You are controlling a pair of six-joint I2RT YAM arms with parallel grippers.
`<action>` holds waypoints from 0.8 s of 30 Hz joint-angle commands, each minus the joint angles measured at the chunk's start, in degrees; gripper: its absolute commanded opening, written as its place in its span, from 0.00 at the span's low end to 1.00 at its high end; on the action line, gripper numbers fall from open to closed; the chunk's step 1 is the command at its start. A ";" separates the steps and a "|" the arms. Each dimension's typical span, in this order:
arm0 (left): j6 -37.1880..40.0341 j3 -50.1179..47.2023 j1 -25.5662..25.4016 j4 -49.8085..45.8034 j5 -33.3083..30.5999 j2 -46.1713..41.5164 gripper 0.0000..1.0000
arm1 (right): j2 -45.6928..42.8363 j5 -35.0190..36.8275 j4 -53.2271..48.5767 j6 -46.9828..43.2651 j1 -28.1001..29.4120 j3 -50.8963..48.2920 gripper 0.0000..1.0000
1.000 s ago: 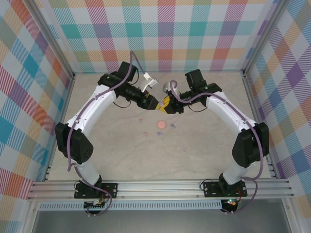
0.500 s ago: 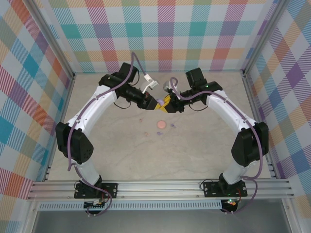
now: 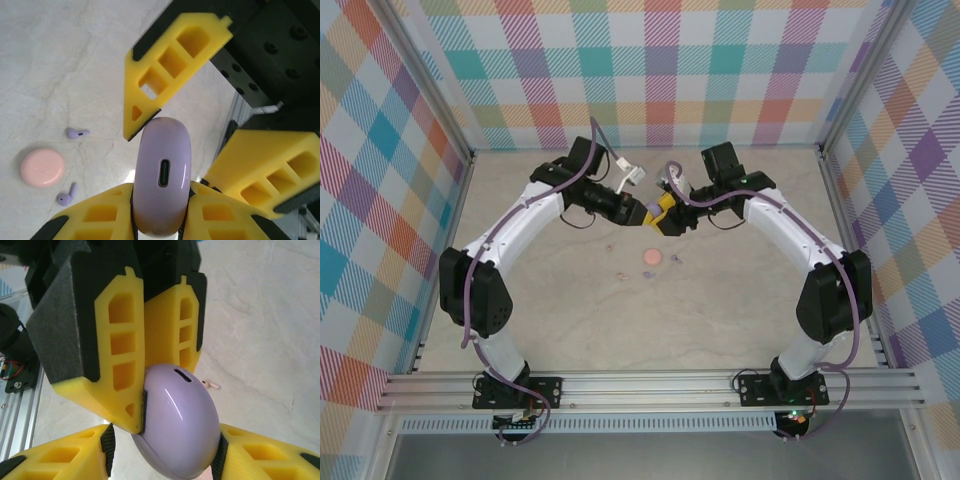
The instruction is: Insert the wireless bluetooth earbuds into the charging case
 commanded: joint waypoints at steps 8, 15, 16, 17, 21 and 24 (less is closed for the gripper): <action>-18.53 -6.50 1.28 9.83 -16.18 5.26 0.14 | -1.13 15.10 8.13 22.67 -2.21 -6.20 0.53; -24.39 -6.38 1.33 14.77 -19.37 12.65 0.15 | 6.57 21.30 4.78 36.55 -2.19 -4.44 0.50; -24.94 -5.84 1.29 15.01 -19.66 13.90 0.15 | 7.51 21.63 4.81 37.91 -2.23 -4.52 0.49; -25.50 -5.22 1.31 15.09 -20.11 14.99 0.15 | 8.61 21.65 4.51 38.91 -2.23 -4.31 0.49; -27.24 -4.05 1.24 16.33 -21.00 18.00 0.15 | 12.25 22.39 2.58 41.08 -2.14 -2.65 0.46; -27.89 -3.68 1.20 17.81 -20.88 19.77 0.17 | 13.69 22.48 2.67 41.91 -2.14 -2.20 0.46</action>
